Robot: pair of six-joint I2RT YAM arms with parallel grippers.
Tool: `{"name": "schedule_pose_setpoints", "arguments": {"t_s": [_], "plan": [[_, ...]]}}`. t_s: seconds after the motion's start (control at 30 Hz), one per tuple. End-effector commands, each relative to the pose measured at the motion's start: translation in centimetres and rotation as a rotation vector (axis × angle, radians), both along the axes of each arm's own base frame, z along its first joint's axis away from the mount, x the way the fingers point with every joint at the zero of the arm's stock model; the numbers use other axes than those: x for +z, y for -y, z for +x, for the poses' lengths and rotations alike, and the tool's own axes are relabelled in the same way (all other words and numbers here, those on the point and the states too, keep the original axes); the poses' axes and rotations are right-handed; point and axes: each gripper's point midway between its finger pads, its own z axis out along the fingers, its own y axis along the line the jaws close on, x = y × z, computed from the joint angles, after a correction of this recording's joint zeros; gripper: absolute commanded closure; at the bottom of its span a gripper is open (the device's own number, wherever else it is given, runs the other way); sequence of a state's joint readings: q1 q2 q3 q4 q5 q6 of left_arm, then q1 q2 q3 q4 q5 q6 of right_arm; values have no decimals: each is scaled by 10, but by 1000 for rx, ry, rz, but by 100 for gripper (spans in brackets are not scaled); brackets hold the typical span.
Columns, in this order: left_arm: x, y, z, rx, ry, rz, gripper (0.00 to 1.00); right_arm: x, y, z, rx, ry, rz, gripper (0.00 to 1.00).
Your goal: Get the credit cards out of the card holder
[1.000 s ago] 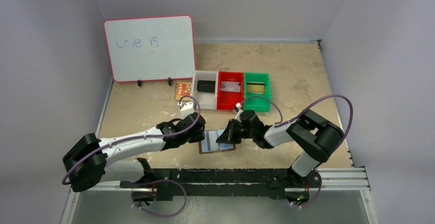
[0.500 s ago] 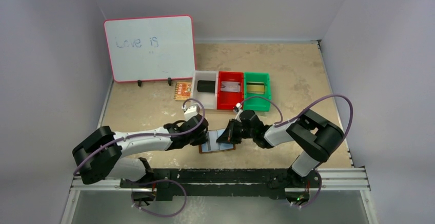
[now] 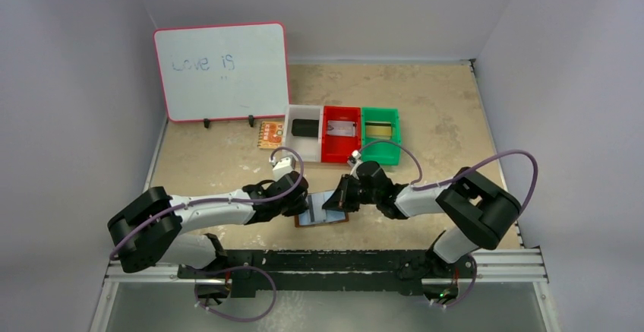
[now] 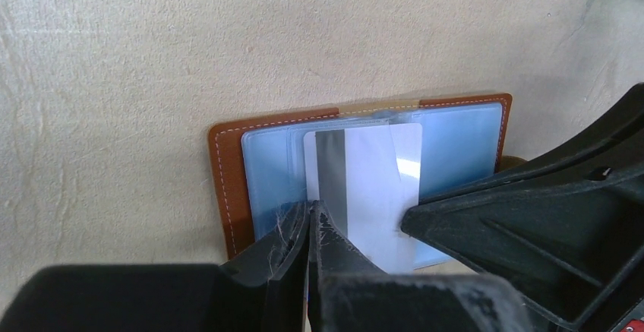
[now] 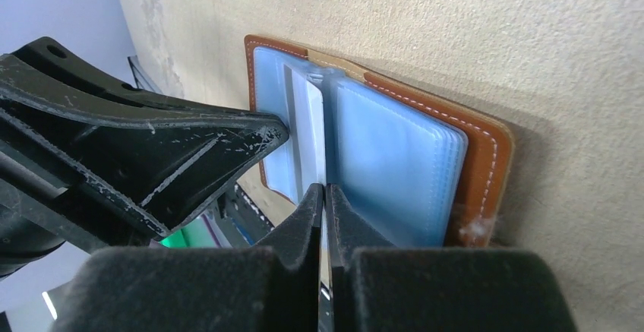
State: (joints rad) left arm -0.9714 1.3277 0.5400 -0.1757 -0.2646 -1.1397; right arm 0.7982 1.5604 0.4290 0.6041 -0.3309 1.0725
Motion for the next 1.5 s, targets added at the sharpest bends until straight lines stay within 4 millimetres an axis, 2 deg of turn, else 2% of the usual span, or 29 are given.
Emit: {"name": "schedule_pose_setpoints", "arguments": {"t_s": [0.0,0.23,0.37,0.57,0.73,0.87,1.17,1.33,1.47], "plan": [[-41,-50,-26,-26,-94,225,100,1,9,6,-35,19,-28,97],[-40,-47,-26,-27,-93,210,100,-3,15,5,-54,6,-23,96],[-37,-42,-25,-42,-84,192,100,2,10,5,-38,21,12,82],[-38,-39,-25,-50,-88,183,100,0,1,6,-23,1,46,78],[-38,-42,-25,-41,-87,193,100,1,-1,5,-15,1,58,94],[-36,-45,-23,-30,-75,205,100,-3,10,7,-62,4,2,100],[-23,-42,-16,-34,-32,184,99,-3,25,11,-116,20,-57,100],[-8,-35,-8,-11,17,129,93,-7,17,17,-86,32,-74,100],[8,-33,-1,8,43,128,88,-12,13,10,-52,-4,-61,100]]}}
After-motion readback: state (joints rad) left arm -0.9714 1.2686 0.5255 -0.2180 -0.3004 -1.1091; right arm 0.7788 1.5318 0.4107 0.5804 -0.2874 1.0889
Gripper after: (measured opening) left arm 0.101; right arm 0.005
